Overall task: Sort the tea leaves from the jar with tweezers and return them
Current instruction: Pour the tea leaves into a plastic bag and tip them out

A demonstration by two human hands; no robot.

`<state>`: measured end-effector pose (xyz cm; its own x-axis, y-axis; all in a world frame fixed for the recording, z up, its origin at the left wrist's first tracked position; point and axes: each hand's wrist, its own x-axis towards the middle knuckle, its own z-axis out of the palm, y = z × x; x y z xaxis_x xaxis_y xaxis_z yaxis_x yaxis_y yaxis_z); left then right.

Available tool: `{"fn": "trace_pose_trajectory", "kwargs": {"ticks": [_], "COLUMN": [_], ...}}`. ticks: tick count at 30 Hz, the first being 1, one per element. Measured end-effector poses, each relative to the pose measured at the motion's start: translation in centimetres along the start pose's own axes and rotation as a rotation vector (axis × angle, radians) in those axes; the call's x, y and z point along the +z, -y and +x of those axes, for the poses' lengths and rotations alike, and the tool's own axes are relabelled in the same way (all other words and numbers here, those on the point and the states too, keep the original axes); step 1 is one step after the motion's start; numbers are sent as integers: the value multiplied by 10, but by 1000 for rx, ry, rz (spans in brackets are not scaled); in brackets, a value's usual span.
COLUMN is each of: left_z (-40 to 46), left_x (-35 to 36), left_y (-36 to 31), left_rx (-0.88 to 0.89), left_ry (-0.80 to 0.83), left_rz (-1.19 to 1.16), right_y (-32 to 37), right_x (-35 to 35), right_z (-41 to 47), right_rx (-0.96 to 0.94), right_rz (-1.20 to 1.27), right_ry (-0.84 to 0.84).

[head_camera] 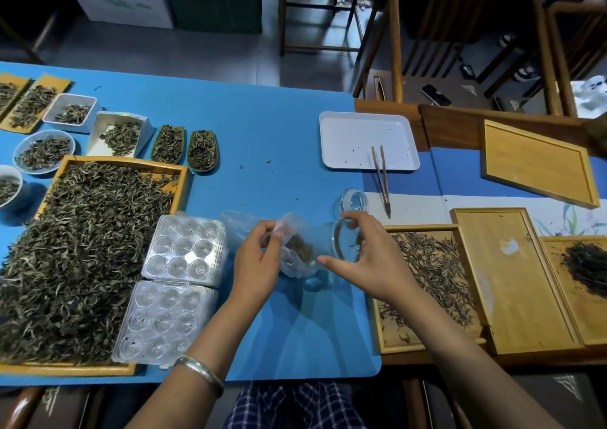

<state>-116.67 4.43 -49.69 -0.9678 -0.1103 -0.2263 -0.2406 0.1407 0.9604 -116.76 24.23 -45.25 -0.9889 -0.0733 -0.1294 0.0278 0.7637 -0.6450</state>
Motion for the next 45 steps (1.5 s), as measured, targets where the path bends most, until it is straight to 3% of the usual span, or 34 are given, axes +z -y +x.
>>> {"fn": "trace_pose_trajectory", "kwargs": {"ticks": [9, 31, 45], "left_z": [0, 1, -1], "left_x": [0, 0, 1], "left_y": [-8, -15, -17], "left_rx": [7, -30, -48], "left_ry": [-40, -44, -33], "left_rz": [-39, -83, -48], "right_y": [-22, -14, 0], "right_x": [1, -2, -20], "right_z": [-7, 0, -4], "right_rx": [228, 191, 57], "right_rz": [336, 231, 44], "right_ry": [-48, -19, -40]}}
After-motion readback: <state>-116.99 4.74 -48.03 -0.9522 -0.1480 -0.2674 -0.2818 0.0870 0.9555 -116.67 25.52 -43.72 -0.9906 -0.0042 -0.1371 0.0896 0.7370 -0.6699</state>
